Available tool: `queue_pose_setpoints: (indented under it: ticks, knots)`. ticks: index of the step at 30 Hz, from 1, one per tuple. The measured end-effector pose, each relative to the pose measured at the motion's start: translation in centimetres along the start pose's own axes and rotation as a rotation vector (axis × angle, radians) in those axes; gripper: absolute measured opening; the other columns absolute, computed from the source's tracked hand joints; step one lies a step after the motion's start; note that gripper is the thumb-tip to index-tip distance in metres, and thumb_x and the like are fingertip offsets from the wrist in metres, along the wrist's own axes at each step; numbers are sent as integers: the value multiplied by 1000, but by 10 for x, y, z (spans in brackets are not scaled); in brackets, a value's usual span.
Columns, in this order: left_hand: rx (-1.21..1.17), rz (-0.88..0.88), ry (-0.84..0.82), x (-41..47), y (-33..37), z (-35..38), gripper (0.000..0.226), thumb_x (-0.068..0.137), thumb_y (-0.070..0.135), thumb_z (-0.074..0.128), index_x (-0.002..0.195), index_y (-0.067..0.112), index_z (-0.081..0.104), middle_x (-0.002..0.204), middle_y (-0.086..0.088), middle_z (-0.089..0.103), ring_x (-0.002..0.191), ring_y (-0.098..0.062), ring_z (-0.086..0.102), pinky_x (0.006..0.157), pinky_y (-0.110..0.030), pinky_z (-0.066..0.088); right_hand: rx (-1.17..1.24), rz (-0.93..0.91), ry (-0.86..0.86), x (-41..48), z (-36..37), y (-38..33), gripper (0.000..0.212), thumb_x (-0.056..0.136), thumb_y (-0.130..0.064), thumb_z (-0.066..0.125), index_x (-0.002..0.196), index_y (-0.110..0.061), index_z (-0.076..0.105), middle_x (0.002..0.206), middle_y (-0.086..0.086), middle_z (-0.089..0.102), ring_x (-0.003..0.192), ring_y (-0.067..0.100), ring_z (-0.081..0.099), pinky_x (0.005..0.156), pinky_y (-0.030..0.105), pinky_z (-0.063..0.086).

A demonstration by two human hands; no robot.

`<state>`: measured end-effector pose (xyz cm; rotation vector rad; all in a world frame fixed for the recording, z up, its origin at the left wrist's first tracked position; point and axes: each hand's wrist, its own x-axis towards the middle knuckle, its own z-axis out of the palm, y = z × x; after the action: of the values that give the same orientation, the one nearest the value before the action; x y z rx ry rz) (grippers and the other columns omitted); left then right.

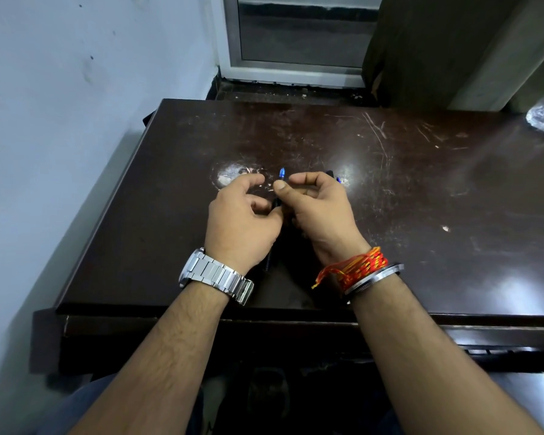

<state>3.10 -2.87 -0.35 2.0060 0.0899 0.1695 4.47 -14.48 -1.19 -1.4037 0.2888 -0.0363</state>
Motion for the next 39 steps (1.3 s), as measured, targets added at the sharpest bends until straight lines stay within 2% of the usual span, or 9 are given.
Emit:
queue_pose_setpoints:
  ticks: [3,8,12,16,23,27,29,32,39]
  knots:
    - [-22,-19,-25,0,-1,1,51,73,18,80,120,22,63,75,7,75,70,-11,73,78,-36,60,106,35,-2,0,1,-6,10,94,-4,63,99,-10,58,76,9,69,38,3,54,34,15,40]
    - [3,-3,-24,0,0,0,49,72,17,80,119,23,64,75,8,75,71,-8,73,78,-35,60,98,75,-19,-2,3,-5,28,88,-19,75,106,-4,59,69,4,64,37,1,51,35,14,39]
    - [-9,-32,-66,1,-2,1,41,71,17,78,111,21,68,77,4,76,68,-15,74,75,-39,61,96,20,41,-1,1,-5,15,88,-8,73,96,-8,61,67,5,63,36,0,51,35,13,38]
    - [-3,-77,-126,2,-6,2,19,68,20,77,87,22,76,75,1,76,64,-18,74,73,-42,63,93,-63,142,4,-3,-6,16,89,-10,72,90,-17,58,87,12,70,45,-3,52,46,15,41]
    - [7,-146,-135,6,-11,-1,16,60,26,73,76,24,73,69,-2,75,66,-22,75,72,-44,62,60,-241,243,6,-8,-5,15,89,-15,73,89,-20,59,79,4,72,62,8,66,57,23,55]
    - [-44,-208,-17,10,-13,-4,15,58,26,72,73,24,69,68,-3,75,66,-22,75,73,-44,62,-317,-274,276,7,-13,-2,7,86,-22,75,86,-25,68,79,-3,73,73,14,72,78,37,60]
    - [-57,-215,-3,10,-12,-3,16,58,26,73,74,24,69,69,-4,74,66,-23,75,73,-44,62,-570,-312,268,3,-14,0,2,84,-22,74,86,-23,75,72,-11,69,71,6,67,78,24,55]
    - [-53,-209,-14,8,-12,-1,18,58,27,73,75,24,69,68,-3,75,66,-22,75,73,-44,62,-743,-353,311,-2,-13,1,10,85,-17,71,90,-14,79,78,1,74,73,14,67,70,10,43]
    - [-51,-207,-25,7,-10,-3,17,59,26,74,75,23,69,71,-4,75,68,-23,75,75,-44,62,-916,-235,269,-4,-12,-2,18,90,-17,60,95,-14,77,94,13,74,89,31,70,83,30,55]
